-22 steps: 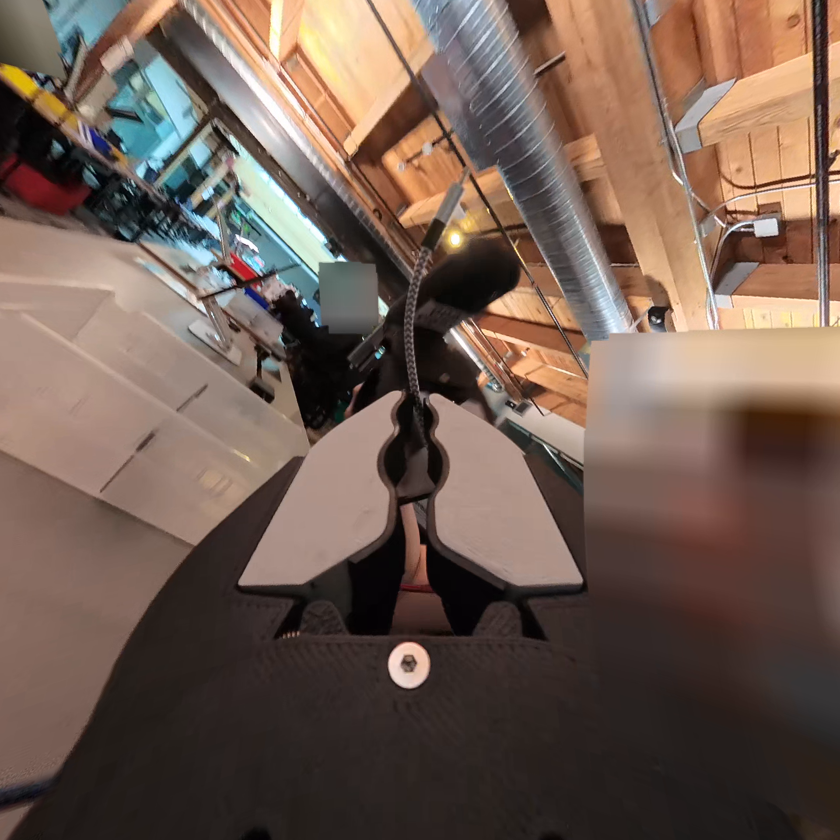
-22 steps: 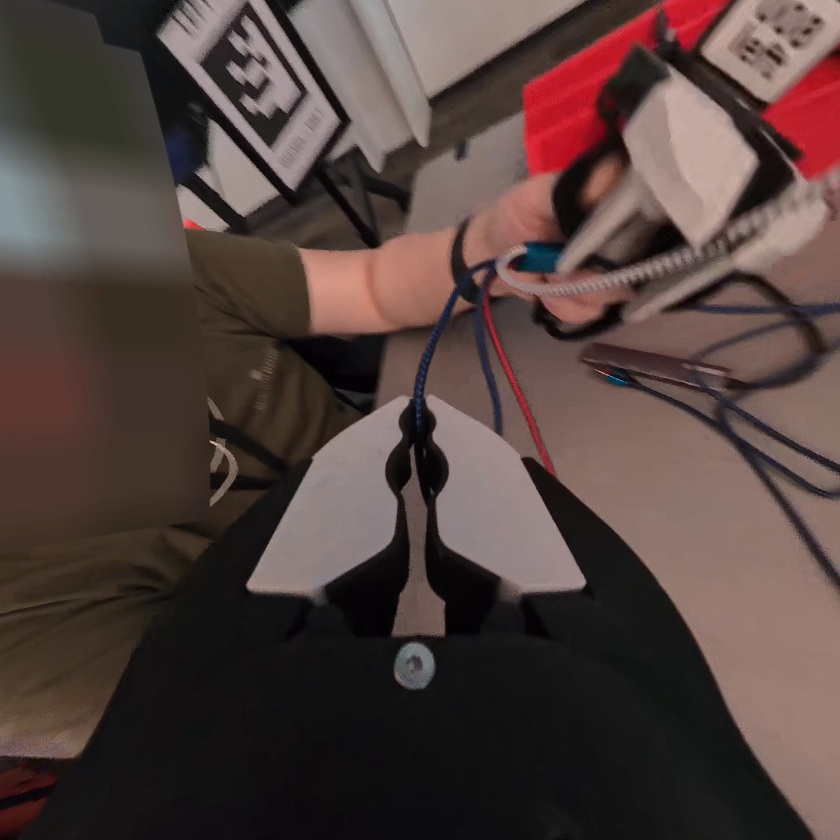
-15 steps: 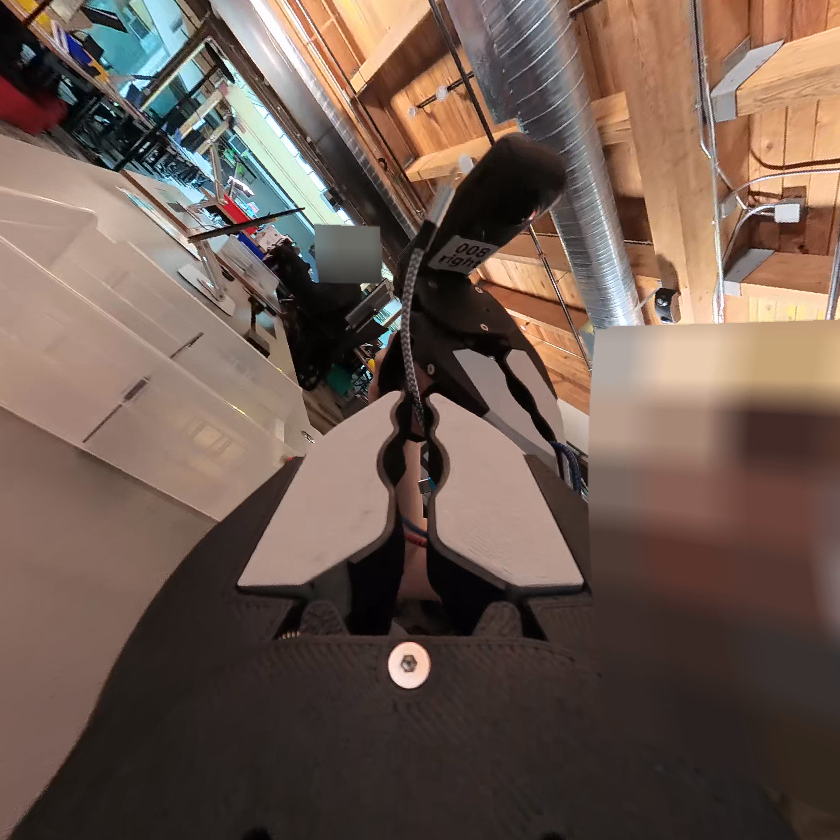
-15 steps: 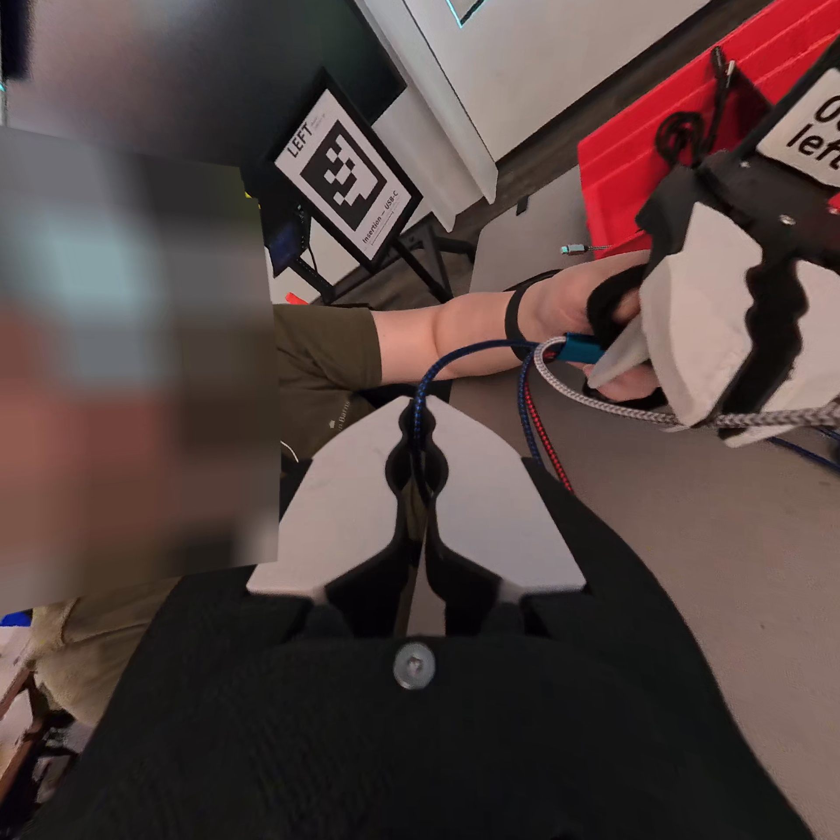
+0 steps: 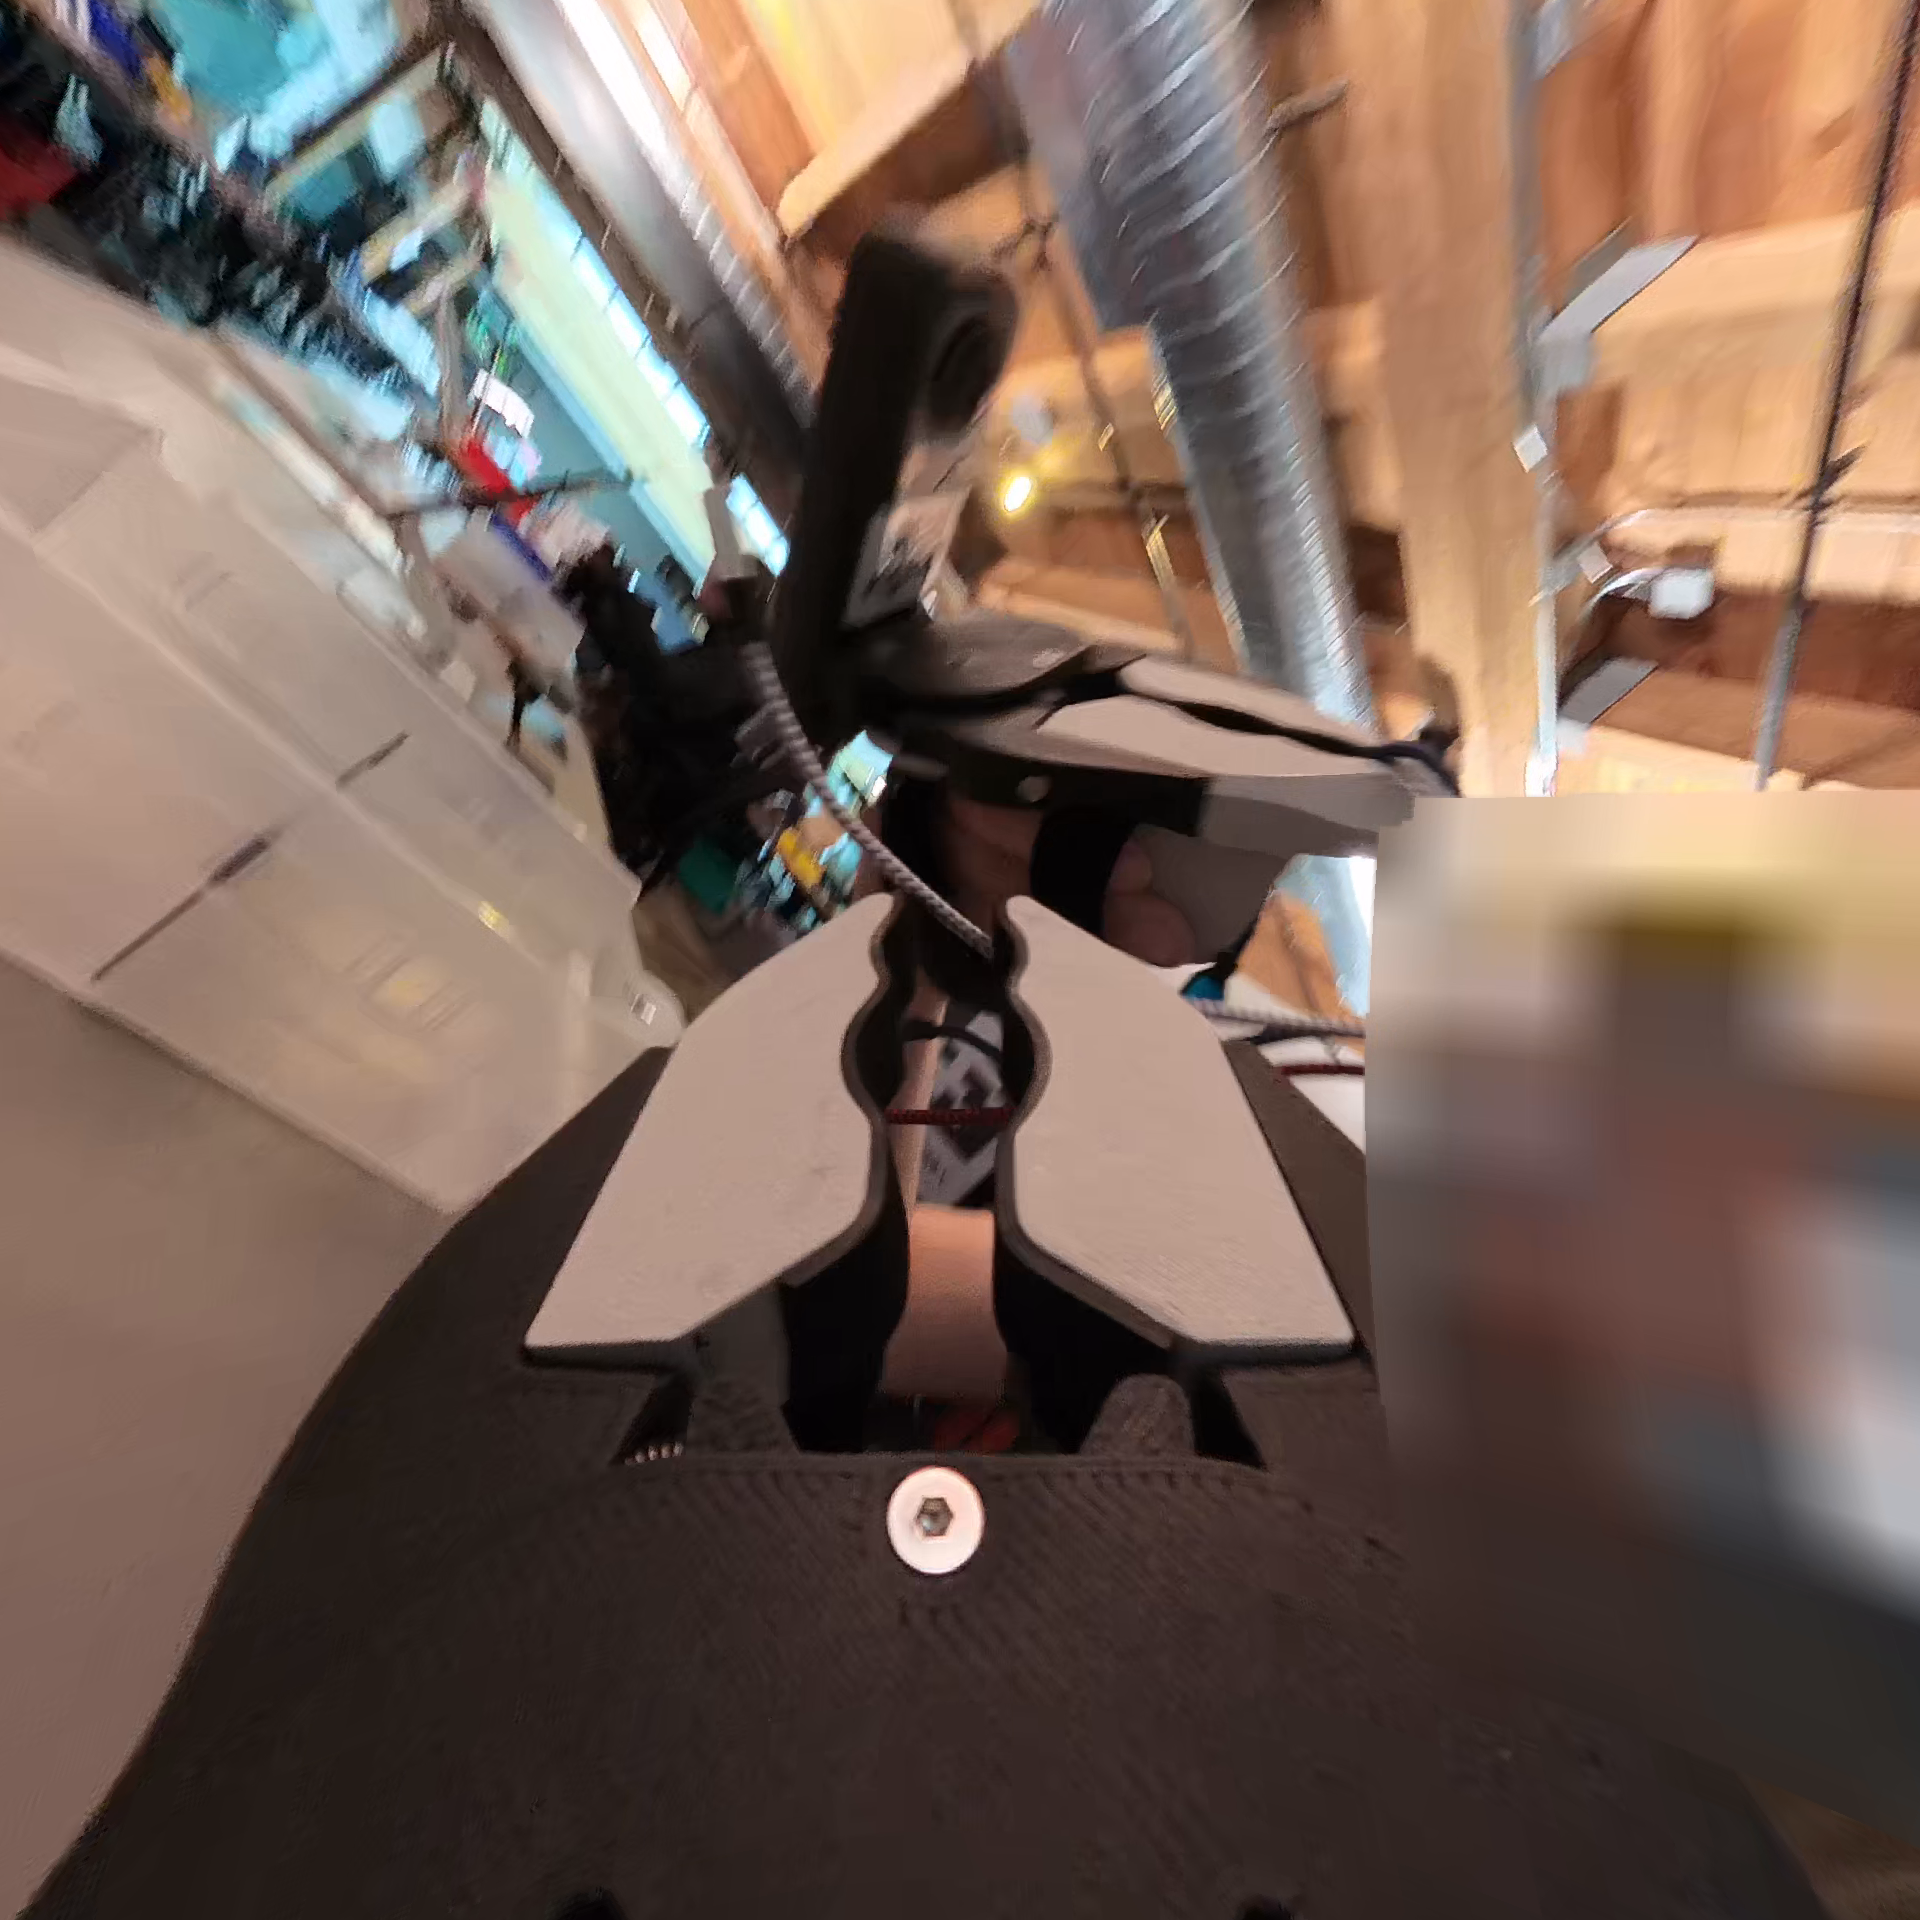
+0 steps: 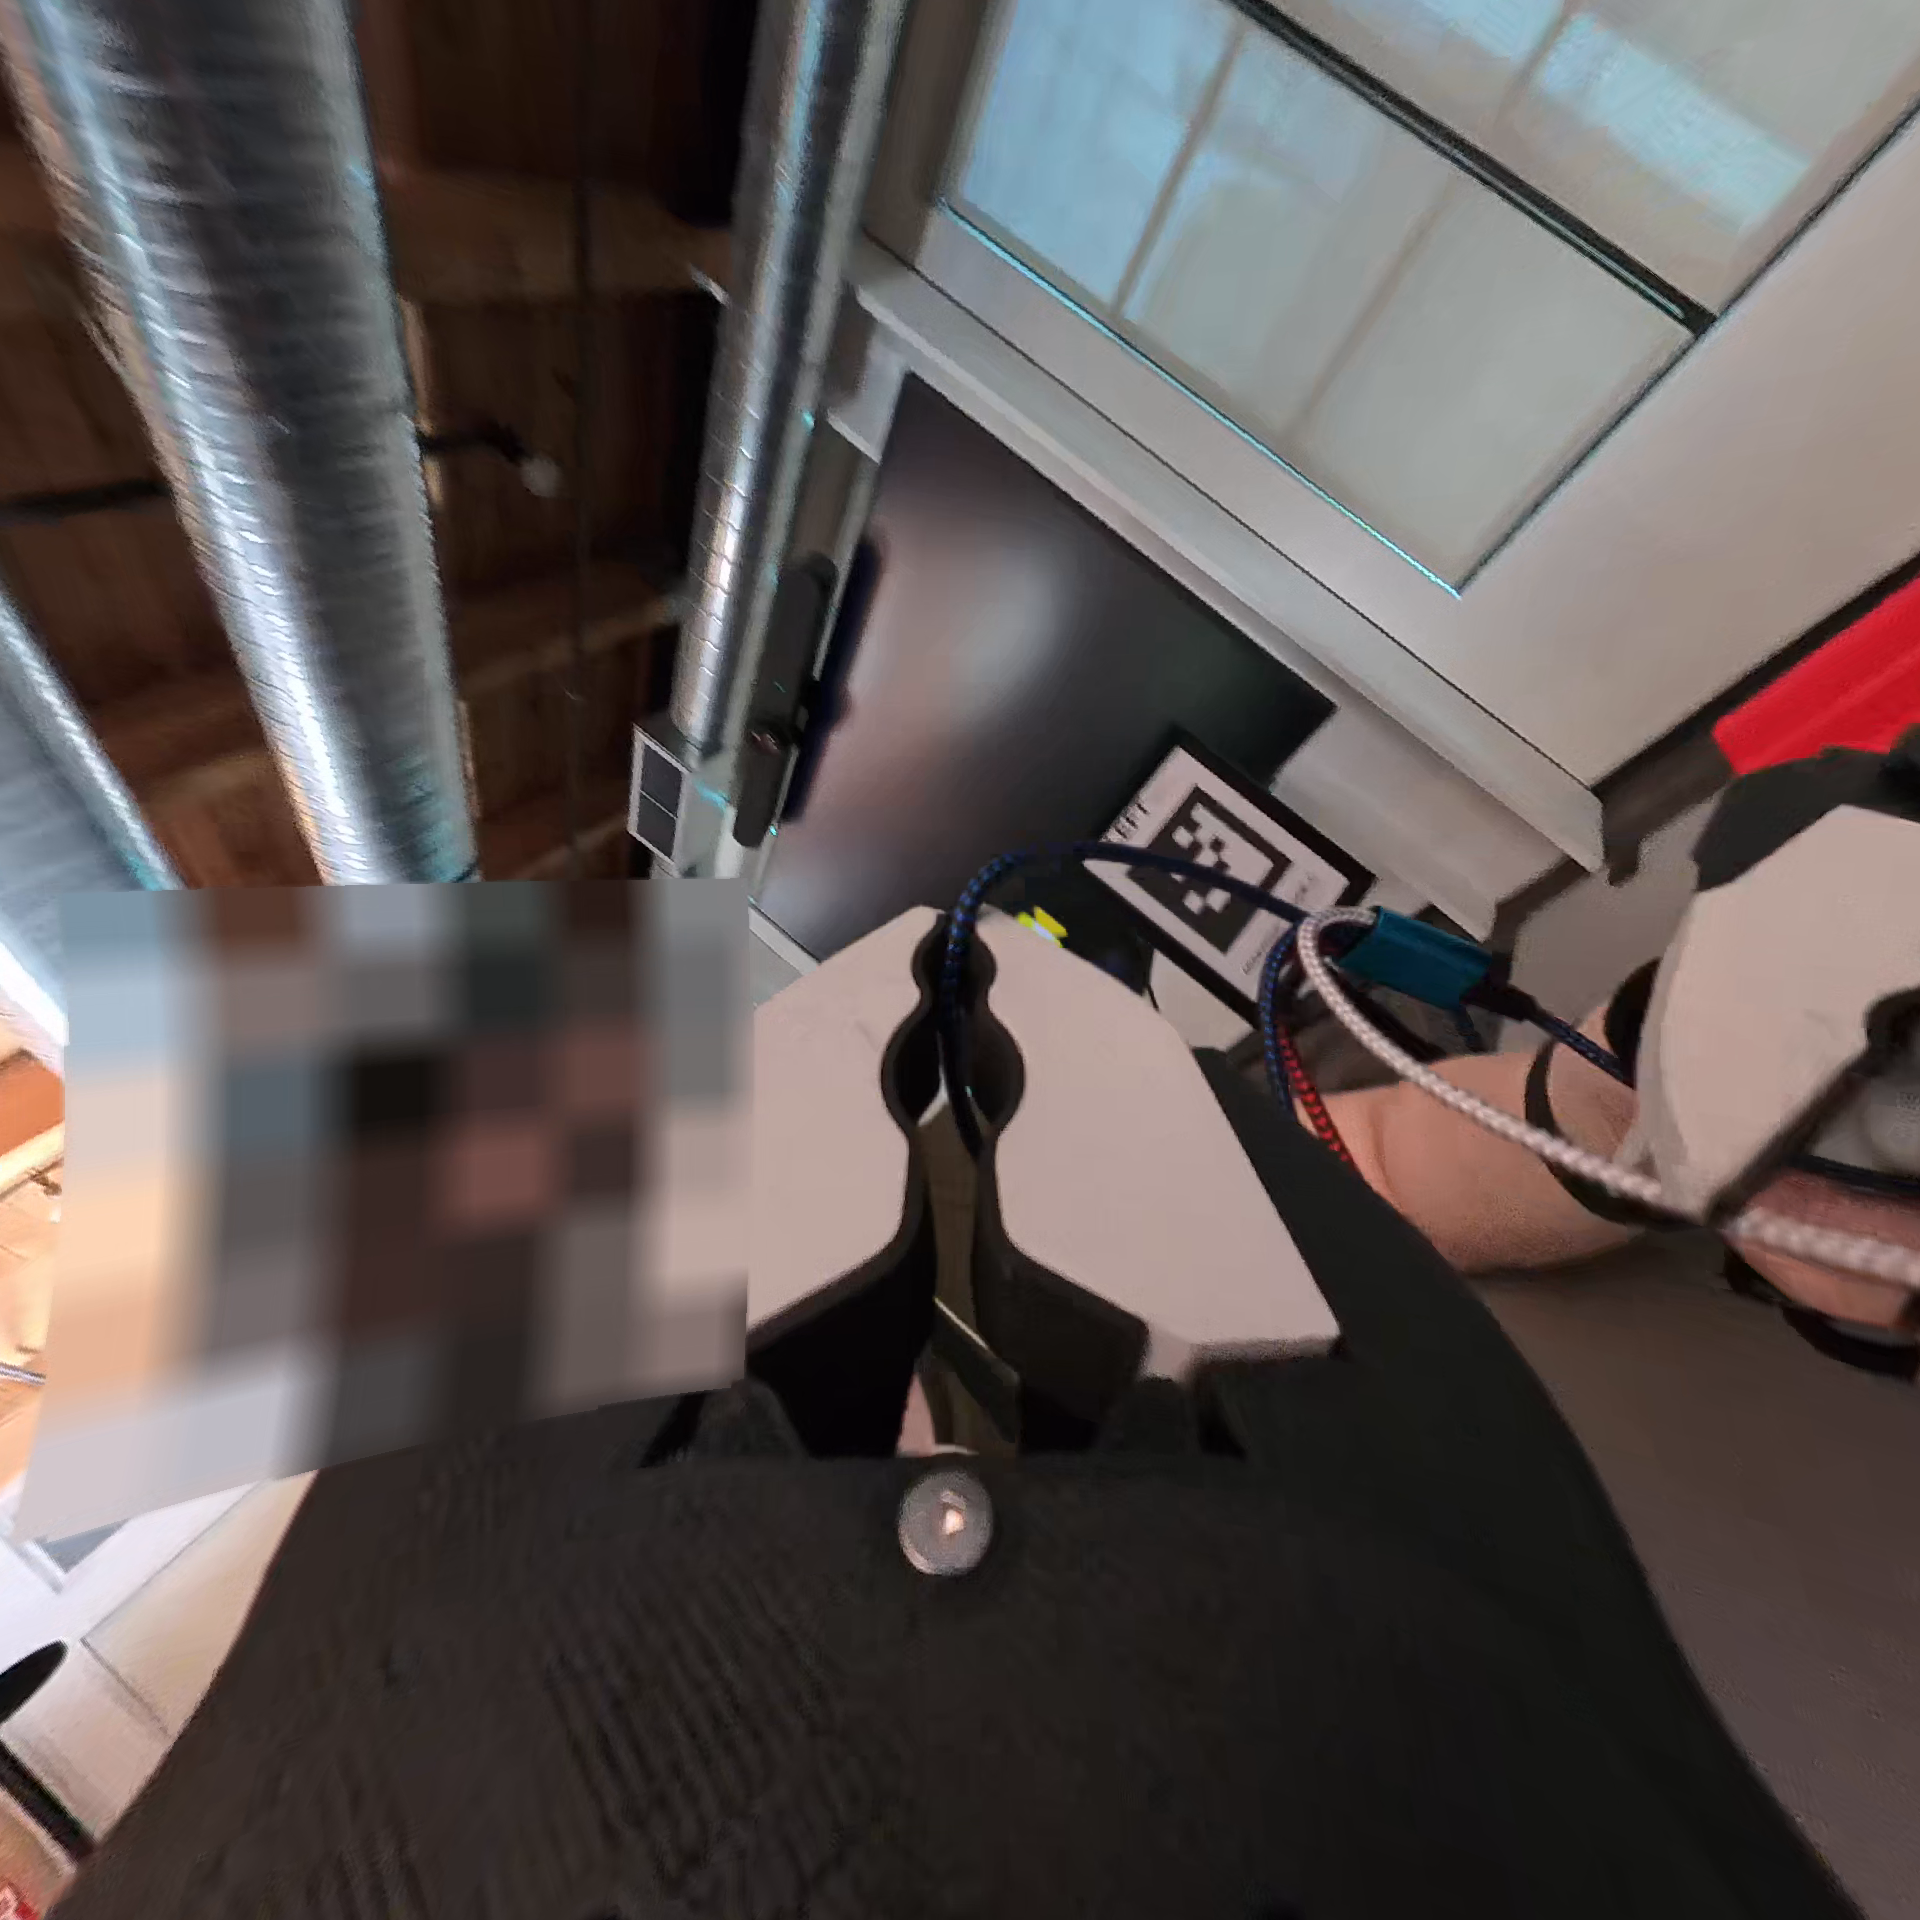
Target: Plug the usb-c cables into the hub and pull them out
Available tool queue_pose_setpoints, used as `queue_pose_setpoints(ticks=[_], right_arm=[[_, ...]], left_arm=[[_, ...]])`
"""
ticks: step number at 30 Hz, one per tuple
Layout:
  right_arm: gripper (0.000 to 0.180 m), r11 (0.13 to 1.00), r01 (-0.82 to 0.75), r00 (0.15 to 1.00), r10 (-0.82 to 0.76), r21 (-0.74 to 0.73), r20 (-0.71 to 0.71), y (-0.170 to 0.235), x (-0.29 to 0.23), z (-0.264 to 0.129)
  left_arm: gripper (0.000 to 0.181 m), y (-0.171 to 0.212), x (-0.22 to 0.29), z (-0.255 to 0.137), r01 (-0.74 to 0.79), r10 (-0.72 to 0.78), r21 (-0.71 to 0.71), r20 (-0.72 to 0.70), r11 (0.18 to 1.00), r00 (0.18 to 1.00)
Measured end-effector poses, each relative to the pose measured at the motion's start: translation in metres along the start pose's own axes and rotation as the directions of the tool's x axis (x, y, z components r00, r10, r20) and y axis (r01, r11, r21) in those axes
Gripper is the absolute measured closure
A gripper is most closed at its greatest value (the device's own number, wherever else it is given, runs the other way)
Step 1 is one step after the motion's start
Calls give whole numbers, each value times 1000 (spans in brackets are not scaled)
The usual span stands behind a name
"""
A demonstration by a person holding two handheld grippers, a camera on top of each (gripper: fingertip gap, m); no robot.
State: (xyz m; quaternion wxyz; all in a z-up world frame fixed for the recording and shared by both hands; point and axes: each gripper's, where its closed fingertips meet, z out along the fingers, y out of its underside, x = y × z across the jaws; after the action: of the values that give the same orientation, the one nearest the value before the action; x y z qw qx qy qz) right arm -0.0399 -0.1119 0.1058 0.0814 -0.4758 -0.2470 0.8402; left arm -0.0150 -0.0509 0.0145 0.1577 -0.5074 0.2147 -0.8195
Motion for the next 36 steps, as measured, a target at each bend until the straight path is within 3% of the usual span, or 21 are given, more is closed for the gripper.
queue_pose_setpoints(ticks=[1,3,10,16,18,20,22,25,31,36], right_arm=[[179,1000,6,1000,-7,28,12,-4,-4,-2],[179,996,33,999,-34,86,13,-12,-10,-8],[179,961,123,991,-130,248,12,-33,-38,-37],[178,939,115,990,-136,323,44,-42,-45,-49],[179,933,116,990,-137,341,39,-44,-44,-51],[180,926,122,990,-140,356,27,-46,-43,-51],[180,925,127,990,-142,359,14,-46,-41,-50],[180,927,120,991,-134,356,16,-45,-38,-46],[180,940,124,991,-131,318,-1,-39,-31,-29],[180,948,130,991,-128,290,-28,-36,-22,-19]], left_arm=[[163,-6,2,-3,-5,5,31,-2,1000,1000],[143,-19,5,-11,-36,34,86,25,996,999],[115,-55,35,-38,-218,197,217,114,952,974],[115,-54,79,-36,-374,371,175,49,911,927],[126,-41,81,-29,-461,456,81,75,884,887],[135,-21,60,-18,-525,535,-99,177,845,826],[126,1,34,-8,-488,544,-257,238,834,804],[125,32,10,4,-354,449,-376,205,856,869],[132,58,-12,15,-157,225,-383,138,910,965],[142,80,-23,22,-39,126,-449,166,893,978]])
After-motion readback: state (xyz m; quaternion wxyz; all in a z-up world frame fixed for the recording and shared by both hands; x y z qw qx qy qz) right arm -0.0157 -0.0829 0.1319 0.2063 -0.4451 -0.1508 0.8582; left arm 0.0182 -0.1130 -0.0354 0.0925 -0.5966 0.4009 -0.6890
